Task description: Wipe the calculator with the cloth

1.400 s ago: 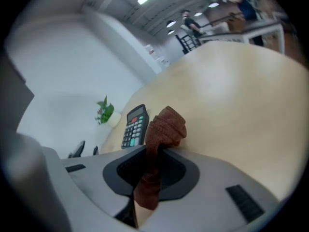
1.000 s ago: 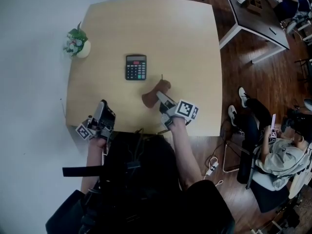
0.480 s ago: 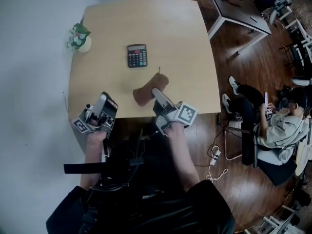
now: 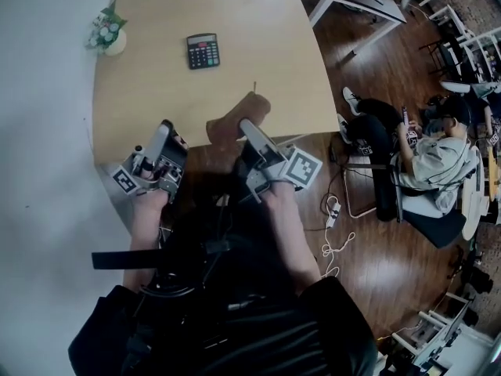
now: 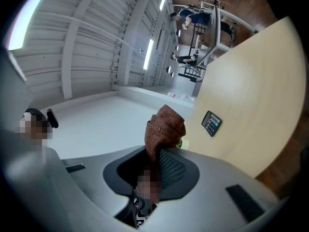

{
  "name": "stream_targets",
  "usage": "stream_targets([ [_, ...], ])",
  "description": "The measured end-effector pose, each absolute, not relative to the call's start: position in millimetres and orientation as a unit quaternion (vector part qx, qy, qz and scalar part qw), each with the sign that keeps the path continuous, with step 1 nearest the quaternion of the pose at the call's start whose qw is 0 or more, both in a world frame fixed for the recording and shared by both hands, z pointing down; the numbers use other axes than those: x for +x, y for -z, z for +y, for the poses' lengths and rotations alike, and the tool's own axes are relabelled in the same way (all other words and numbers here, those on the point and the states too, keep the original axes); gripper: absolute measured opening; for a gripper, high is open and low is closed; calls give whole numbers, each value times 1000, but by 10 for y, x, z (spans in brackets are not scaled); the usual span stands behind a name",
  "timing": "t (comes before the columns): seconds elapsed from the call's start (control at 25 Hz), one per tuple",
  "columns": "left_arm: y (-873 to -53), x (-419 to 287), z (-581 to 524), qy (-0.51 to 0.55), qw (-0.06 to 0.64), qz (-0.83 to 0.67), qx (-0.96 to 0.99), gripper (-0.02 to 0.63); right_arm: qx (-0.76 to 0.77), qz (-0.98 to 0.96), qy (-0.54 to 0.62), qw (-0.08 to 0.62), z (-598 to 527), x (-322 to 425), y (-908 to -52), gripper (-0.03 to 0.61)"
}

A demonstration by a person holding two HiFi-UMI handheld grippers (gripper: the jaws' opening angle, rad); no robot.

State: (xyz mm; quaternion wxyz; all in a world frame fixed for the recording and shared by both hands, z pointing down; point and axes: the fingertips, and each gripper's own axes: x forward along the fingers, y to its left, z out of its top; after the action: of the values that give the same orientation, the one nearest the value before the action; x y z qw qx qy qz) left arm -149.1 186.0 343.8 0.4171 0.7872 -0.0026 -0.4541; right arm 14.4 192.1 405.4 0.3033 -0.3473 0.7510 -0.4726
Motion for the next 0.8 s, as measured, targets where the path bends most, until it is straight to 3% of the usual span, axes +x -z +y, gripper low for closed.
stream_targets([
  [0.44,-3153,-1567,2031,458,356,18,814,0,-291,793,455,282,1827,-149,-3812,61],
  [0.8,-3105,-1131,2001,449,379,36,808,0,-283,803,439,285,1821,160,-3739,60],
])
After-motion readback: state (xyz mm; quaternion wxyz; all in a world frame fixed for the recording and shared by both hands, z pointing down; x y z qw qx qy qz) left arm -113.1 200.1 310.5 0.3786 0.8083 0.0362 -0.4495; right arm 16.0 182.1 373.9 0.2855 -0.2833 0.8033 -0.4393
